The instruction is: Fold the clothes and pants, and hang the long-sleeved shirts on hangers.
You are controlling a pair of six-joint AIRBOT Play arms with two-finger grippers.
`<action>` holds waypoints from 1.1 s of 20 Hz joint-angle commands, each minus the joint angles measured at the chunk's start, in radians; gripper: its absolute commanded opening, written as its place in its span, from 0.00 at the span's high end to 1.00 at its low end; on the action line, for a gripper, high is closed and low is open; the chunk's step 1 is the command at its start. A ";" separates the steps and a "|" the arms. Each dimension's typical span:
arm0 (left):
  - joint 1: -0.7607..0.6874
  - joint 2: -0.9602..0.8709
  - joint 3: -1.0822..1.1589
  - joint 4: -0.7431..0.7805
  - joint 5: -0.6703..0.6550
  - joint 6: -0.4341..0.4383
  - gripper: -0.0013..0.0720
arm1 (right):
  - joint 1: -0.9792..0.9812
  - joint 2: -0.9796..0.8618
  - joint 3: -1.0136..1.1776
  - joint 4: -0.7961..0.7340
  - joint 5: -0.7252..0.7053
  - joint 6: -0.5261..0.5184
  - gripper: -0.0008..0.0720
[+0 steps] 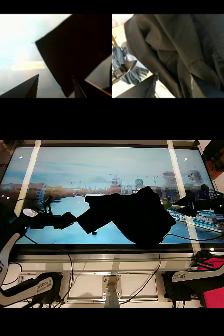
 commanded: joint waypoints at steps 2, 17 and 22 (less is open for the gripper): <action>-0.004 -0.061 -0.013 -0.072 0.097 -0.074 0.33 | 0.022 0.006 -0.019 -0.022 -0.037 0.026 0.31; -0.066 -0.065 0.248 -0.094 0.097 0.027 0.98 | 0.022 -0.017 -0.019 -0.350 0.023 0.196 0.31; -0.067 0.092 0.389 0.159 0.097 0.023 0.98 | 0.017 -0.050 -0.095 -0.342 0.046 0.203 0.31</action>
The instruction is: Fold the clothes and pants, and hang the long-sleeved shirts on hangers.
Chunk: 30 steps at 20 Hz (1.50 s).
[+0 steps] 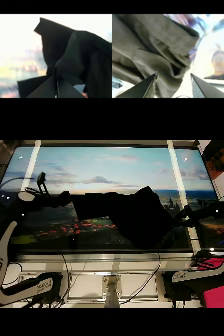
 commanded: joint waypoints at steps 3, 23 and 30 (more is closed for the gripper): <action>0.001 0.119 0.090 0.174 -0.005 0.010 0.98 | 0.013 -0.054 -0.048 0.014 -0.014 -0.014 0.32; 0.058 0.035 0.339 0.406 0.322 0.011 0.98 | 0.110 -0.109 0.378 0.376 -0.349 0.135 0.97; 0.075 -0.024 0.488 0.417 0.629 0.015 0.98 | 0.114 -0.109 0.718 0.387 -0.699 0.410 0.97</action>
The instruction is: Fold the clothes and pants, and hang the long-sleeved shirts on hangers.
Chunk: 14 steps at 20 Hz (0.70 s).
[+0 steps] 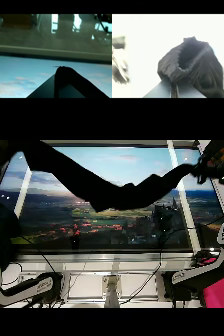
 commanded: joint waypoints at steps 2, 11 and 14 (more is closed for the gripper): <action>0.029 -0.009 0.049 0.025 0.097 -0.003 0.98 | -0.001 0.000 0.192 -0.011 -0.161 0.109 0.97; 0.249 0.020 0.033 -0.204 -0.341 0.057 0.98 | -0.078 -0.003 0.227 -0.250 0.296 -0.090 0.97; 0.317 0.068 -0.066 -0.307 -0.504 0.208 0.98 | -0.133 -0.002 0.173 -0.197 0.543 -0.260 0.97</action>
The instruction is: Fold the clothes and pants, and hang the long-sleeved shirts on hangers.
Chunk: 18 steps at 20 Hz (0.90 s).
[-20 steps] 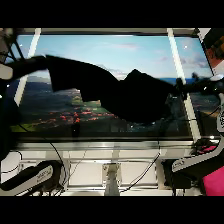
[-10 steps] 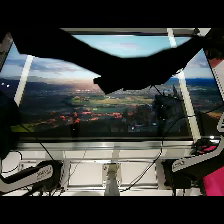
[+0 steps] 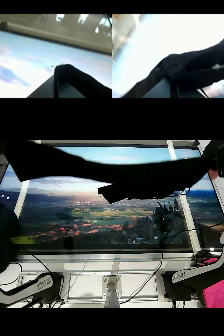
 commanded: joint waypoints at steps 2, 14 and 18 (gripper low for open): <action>0.108 0.071 -0.183 -0.285 -0.332 0.318 0.98 | -0.066 0.003 -0.091 0.092 0.362 -0.240 0.97; 0.123 0.206 -0.676 -0.096 -0.437 0.483 0.98 | -0.228 0.158 -0.767 -0.322 0.450 -0.268 0.97; 0.122 0.206 -0.714 0.010 -0.433 0.485 0.98 | -0.375 0.220 -0.789 -0.396 0.415 -0.257 0.97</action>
